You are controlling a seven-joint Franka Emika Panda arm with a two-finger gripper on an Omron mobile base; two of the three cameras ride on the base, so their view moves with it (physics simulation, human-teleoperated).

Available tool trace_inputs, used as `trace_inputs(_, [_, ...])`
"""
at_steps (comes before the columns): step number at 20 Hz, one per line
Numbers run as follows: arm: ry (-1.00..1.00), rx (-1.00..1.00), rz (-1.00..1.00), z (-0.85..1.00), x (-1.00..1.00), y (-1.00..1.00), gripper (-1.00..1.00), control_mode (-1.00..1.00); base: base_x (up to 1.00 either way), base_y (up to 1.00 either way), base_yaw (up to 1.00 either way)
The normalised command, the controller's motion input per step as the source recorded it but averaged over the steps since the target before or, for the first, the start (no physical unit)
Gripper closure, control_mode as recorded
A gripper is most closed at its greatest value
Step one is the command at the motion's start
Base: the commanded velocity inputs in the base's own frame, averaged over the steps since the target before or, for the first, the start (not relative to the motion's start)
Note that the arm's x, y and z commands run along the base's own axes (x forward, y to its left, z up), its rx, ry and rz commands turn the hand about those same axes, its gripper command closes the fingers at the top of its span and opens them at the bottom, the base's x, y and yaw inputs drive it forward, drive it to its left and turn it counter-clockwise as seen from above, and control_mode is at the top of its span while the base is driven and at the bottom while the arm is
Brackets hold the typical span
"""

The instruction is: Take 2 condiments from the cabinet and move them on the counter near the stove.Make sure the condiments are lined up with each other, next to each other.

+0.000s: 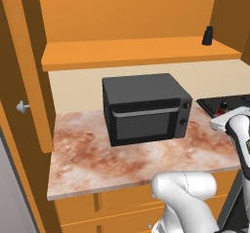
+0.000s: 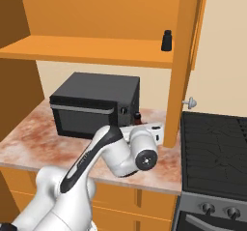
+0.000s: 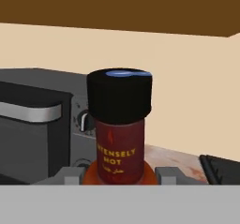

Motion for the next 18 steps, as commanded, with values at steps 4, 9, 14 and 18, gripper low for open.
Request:
trace_inputs(4, [0.00, -0.01, 0.04, -0.28, 0.31, -0.08, 1.00, -1.00, 0.00, 0.00, 0.00])
trace_inputs(9, [0.00, 0.00, 0.04, -0.21, 0.30, -0.10, 1.00, -1.00, 0.00, 0.00, 0.00])
trace_inputs(14, [0.00, 0.00, 0.04, -0.16, 0.25, -0.12, 1.00, -1.00, 0.00, 0.00, 0.00])
trace_inputs(18, [0.00, 0.00, 0.03, -0.17, 0.19, -0.12, 1.00, -1.00, 0.00, 0.00, 0.00])
